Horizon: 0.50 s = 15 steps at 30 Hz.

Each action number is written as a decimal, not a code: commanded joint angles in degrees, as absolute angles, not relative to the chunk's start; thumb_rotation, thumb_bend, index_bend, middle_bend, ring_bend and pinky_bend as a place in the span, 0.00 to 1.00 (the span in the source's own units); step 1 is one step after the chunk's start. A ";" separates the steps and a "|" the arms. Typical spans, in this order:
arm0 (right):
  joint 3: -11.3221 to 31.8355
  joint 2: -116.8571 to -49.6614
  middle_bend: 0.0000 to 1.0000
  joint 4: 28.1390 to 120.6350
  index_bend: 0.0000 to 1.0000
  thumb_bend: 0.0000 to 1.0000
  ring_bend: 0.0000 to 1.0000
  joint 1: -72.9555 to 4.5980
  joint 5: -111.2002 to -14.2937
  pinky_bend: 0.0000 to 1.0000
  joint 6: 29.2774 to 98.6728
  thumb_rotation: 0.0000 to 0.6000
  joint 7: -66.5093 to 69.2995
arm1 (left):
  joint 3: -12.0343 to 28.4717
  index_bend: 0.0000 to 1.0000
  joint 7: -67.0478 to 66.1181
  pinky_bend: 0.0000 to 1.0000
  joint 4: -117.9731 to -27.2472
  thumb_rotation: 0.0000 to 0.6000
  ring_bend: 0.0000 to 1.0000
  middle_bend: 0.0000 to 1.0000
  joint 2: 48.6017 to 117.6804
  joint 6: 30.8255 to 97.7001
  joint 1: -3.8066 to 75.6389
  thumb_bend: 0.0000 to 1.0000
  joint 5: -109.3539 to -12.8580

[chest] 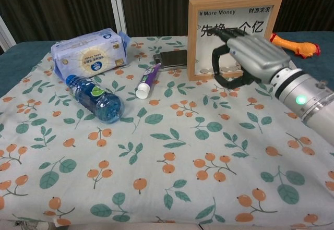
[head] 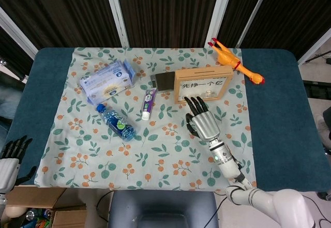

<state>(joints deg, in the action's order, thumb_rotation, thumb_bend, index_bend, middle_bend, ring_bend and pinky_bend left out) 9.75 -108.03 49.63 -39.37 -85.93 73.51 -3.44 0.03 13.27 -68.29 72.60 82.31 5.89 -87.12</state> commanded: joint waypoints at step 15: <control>28.62 -86.23 0.16 75.13 0.73 0.60 0.00 -46.55 -76.69 0.00 73.16 1.00 -20.78 | -0.05 0.00 11.96 0.00 -69.93 1.00 0.00 0.00 71.91 82.97 5.78 0.33 -87.63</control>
<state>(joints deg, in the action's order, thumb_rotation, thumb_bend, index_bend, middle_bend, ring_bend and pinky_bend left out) 26.48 -87.44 75.83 -43.86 -80.02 76.50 -18.23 -0.05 11.96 -69.94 71.91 82.98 5.78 -87.63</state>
